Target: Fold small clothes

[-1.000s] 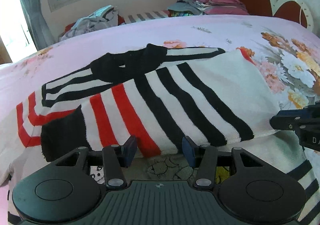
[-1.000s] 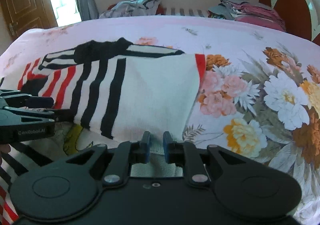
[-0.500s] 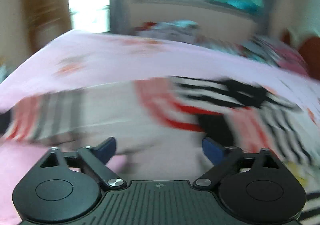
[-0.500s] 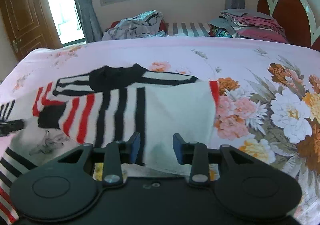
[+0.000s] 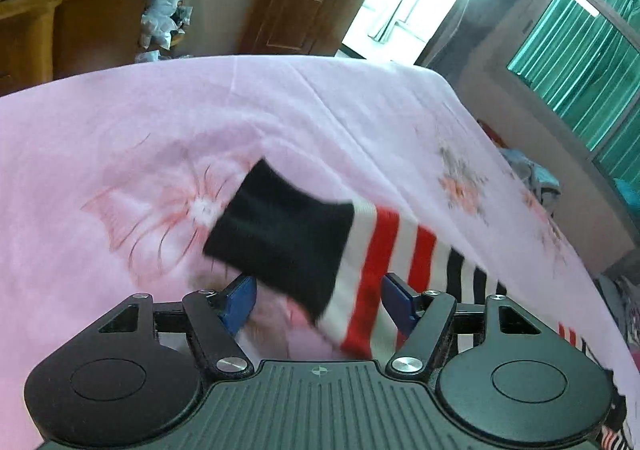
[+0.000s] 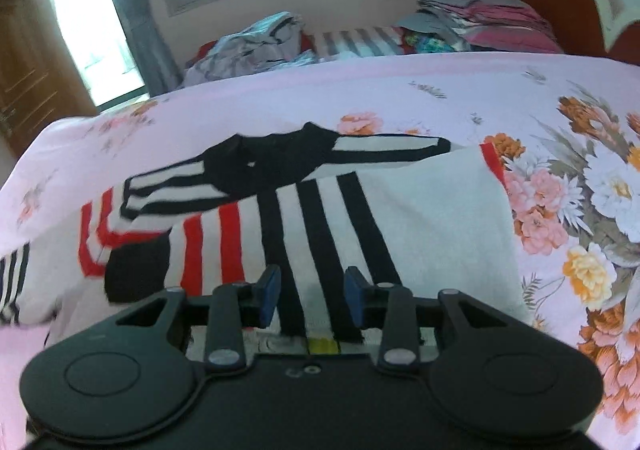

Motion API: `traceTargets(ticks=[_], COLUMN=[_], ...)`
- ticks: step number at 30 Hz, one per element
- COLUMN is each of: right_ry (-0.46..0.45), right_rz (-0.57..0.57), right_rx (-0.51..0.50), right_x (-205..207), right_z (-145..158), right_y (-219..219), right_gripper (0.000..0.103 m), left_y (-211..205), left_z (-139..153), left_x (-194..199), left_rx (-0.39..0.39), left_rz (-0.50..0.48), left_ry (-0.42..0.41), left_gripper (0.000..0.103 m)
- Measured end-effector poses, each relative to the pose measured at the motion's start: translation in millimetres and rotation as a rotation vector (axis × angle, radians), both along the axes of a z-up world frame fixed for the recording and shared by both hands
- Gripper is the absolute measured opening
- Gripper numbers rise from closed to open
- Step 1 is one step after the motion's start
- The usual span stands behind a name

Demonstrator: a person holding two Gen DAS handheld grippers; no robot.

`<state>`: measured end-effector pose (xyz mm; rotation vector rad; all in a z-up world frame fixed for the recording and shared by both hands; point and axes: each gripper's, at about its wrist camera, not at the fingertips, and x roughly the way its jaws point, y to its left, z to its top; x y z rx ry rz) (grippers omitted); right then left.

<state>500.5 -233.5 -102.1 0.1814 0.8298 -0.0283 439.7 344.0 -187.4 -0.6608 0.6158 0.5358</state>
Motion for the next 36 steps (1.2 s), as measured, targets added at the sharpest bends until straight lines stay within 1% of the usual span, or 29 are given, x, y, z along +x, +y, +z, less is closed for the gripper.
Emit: traceTargets(ticks=[1, 2, 4, 5, 6, 7, 9, 11, 14, 16, 19, 21, 25, 30, 33, 36], right_ry=[0.002, 0.003, 0.009, 0.011, 0.014, 0.017, 0.015, 0.007, -0.006, -0.011, -0.025, -0.032, -0.042, -0.043, -0.038, -0.03], right_rz=[-0.011, -0.019, -0.03, -0.032, -0.033, -0.031, -0.018, -0.008, 0.008, 0.016, 0.025, 0.03, 0.034, 0.006, -0.018, -0.034], right_rx=[-0.001, -0.002, -0.005, -0.005, -0.007, -0.014, -0.048, -0.091, -0.115, -0.124, -0.111, -0.103, -0.071, -0.018, 0.016, 0.045], right_x=[2, 3, 4, 3, 3, 3, 3, 5, 7, 8, 7, 6, 3, -4, -10, -15], right_z=[0, 1, 0, -1, -2, -3, -4, -5, -7, -7, -6, -5, -5, -6, -5, -4], right_y=[1, 2, 4, 4, 4, 5, 7, 9, 7, 3, -6, -13, -33, -62, -80, -94], right_gripper=[0.034, 0.034, 0.034, 0.034, 0.034, 0.034, 0.034, 0.034, 0.033, 0.032, 0.032, 0.032, 0.033, 0.033, 0.033, 0.036], left_y=[1, -1, 5, 10, 13, 13, -4, -27, -81, -119, -181, -224, -310, -395, -429, -454], left_z=[0, 0, -3, -6, -8, -6, 7, 21, 43, 53, 62, 64, 61, 55, 48, 36], left_x=[3, 7, 14, 19, 20, 22, 28, 40, 60, 74, 95, 111, 138, 144, 133, 135], left_rx=[0.002, 0.004, 0.02, 0.019, -0.002, -0.007, 0.082, 0.132, 0.196, 0.21, 0.235, 0.256, 0.301, 0.36, 0.357, 0.375], left_rz=[0.001, 0.009, 0.038, 0.039, 0.03, 0.029, -0.019, -0.091, -0.238, -0.337, -0.474, -0.556, -0.699, -0.847, -0.913, -0.949], left_ry=[-0.004, -0.005, 0.017, 0.018, 0.009, 0.003, -0.016, -0.042, -0.088, -0.116, -0.129, -0.123, -0.076, -0.012, 0.01, 0.043], left_gripper=[0.065, 0.059, 0.025, 0.015, 0.005, 0.005, 0.005, 0.005, 0.005, 0.005, 0.005, 0.005, 0.005, 0.005, 0.005, 0.005])
